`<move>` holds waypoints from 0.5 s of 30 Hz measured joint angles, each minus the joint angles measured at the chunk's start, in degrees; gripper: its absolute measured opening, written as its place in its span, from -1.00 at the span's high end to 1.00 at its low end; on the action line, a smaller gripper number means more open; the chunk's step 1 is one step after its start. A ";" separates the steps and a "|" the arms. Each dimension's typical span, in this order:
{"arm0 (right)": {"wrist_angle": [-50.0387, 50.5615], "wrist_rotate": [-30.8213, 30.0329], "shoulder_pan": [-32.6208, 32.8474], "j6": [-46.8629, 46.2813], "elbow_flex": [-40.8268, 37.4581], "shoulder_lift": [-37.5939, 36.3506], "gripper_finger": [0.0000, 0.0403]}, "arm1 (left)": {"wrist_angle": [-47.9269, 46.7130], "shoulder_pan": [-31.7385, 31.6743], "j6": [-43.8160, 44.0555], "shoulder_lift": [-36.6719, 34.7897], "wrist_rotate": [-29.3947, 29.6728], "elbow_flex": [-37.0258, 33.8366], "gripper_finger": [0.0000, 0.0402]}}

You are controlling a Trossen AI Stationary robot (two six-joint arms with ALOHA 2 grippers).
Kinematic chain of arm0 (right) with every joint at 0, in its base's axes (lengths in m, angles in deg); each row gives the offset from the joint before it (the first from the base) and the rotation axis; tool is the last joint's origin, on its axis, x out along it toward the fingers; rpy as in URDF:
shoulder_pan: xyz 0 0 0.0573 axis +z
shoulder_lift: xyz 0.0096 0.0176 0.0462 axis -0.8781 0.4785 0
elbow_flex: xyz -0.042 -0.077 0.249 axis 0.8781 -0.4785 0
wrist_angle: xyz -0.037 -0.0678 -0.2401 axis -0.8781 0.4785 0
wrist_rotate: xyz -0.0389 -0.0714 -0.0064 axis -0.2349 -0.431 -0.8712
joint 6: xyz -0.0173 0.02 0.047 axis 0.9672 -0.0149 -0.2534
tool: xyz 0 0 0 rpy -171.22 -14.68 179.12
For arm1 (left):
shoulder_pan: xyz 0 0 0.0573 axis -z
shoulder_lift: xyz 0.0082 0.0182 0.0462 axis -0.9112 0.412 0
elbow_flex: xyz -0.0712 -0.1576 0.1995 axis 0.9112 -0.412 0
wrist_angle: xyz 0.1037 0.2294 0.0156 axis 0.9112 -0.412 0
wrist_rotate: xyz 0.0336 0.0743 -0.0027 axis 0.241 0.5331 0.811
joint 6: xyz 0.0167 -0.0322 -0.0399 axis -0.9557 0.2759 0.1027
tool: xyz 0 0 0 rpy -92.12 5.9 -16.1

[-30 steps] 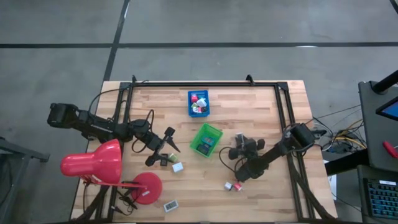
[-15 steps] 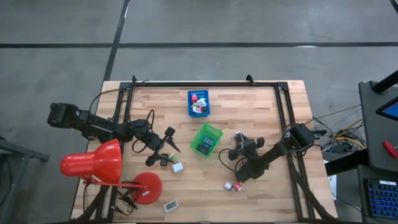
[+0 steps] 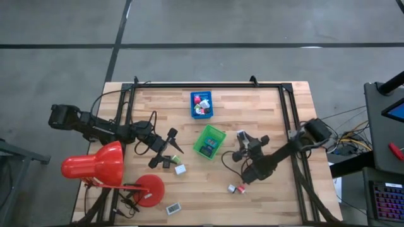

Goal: Pick & Place Office items
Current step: Put the top white digital clock into the green bin

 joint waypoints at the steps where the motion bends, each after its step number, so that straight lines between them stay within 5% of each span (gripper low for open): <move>1: 0.04 -0.09 0.13 0.33 -0.16 -0.27 0.33 | 0.02 0.00 0.00 0.00 0.00 0.00 -0.25; 15: -0.52 -6.00 7.45 2.09 0.29 -2.18 0.33 | 0.02 0.00 -0.22 0.00 0.24 0.00 -0.25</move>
